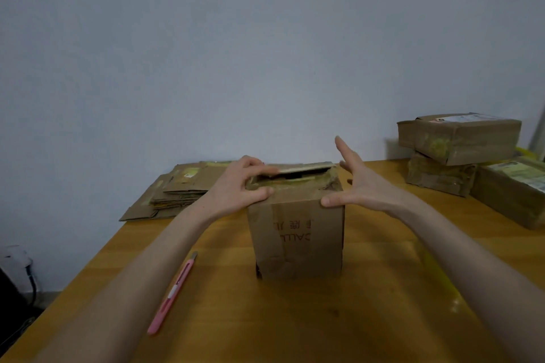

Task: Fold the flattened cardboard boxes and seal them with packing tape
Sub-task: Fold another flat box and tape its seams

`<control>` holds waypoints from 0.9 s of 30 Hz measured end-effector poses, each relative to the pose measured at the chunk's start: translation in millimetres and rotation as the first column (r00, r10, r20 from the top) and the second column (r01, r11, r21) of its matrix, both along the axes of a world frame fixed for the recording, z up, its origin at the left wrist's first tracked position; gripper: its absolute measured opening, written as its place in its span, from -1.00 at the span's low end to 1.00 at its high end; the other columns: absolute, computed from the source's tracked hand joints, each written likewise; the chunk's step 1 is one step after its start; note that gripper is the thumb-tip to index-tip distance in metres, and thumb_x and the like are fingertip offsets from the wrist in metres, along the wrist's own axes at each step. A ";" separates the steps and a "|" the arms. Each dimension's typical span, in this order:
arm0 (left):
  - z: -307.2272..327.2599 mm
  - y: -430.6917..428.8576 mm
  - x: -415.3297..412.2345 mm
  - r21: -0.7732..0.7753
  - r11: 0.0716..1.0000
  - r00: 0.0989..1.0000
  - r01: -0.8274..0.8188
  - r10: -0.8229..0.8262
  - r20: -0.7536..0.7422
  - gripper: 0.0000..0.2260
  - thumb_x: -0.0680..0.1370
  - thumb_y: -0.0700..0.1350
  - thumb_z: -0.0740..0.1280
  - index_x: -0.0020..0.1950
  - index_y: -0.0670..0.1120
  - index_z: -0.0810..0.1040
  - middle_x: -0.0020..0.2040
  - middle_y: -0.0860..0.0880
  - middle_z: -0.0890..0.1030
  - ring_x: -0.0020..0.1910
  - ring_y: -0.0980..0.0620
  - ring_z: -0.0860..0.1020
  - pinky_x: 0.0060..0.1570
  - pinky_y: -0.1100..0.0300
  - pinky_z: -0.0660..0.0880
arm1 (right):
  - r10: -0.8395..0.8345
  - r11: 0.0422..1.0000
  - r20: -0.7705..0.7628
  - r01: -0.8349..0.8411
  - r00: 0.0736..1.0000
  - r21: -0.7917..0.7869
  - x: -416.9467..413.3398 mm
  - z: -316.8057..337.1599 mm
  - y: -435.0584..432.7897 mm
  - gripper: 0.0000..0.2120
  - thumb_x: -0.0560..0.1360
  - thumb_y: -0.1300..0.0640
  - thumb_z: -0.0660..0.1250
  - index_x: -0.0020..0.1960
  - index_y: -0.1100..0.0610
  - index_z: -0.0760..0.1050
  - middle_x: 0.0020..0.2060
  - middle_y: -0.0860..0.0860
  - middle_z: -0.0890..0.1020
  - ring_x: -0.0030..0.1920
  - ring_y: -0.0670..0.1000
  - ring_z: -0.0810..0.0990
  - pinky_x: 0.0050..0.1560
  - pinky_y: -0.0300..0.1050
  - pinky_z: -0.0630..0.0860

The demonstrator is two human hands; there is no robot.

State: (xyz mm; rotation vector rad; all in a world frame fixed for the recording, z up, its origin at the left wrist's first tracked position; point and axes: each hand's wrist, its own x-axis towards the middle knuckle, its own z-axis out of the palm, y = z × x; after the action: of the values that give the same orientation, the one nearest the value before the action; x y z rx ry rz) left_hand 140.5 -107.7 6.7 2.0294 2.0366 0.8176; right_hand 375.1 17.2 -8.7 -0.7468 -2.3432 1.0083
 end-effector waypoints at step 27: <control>-8.1 -5.5 36.5 -0.154 0.972 0.900 -0.178 0.097 -0.426 -0.19 0.47 0.37 0.14 0.56 -0.06 0.03 0.57 -0.08 -0.02 0.54 0.01 0.00 0.46 0.08 0.04 | -0.104 0.904 0.273 -0.023 0.956 0.426 -3.5 -11.9 -19.3 -0.13 0.35 -0.41 0.01 0.54 0.02 0.10 0.53 -0.11 0.08 0.53 -0.11 -0.07 0.47 0.09 0.15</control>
State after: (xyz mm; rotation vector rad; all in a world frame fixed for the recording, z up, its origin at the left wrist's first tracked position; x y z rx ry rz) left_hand 176.9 -113.2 -1.4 2.1048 2.3923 0.1962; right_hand 371.6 -2.1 -20.6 -0.8020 -2.6529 0.3520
